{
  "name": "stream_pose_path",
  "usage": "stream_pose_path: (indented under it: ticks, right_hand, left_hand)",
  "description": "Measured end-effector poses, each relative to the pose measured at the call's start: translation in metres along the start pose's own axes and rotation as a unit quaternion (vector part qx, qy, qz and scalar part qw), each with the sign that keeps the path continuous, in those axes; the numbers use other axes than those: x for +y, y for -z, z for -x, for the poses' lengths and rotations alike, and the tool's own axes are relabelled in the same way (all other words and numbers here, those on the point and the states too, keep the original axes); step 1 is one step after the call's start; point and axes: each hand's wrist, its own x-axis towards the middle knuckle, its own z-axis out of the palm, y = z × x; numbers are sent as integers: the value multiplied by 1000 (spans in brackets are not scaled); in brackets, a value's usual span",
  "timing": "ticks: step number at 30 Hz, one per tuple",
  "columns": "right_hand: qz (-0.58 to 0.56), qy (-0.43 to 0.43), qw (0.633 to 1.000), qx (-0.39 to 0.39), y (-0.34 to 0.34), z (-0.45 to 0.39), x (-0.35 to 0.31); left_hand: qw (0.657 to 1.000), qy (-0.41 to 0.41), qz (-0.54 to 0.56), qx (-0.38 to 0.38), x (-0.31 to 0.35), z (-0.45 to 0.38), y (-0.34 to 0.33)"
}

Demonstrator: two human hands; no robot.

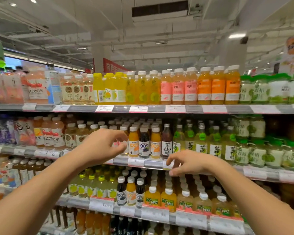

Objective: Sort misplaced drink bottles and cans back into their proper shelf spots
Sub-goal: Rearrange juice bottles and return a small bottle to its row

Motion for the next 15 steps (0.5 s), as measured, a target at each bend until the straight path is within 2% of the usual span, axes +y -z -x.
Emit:
stream_pose_path:
  ticks: [4, 12, 15]
  right_hand:
    - [3, 22, 999, 36, 3, -21, 9]
    - [1, 36, 994, 101, -23, -62, 15]
    - [-4, 31, 988, 154, -15, -81, 10]
  left_hand:
    - [1000, 5, -12, 17, -13, -29, -18]
    - [993, 44, -12, 105, -39, -65, -53]
    - [988, 36, -16, 152, -55, -85, -51]
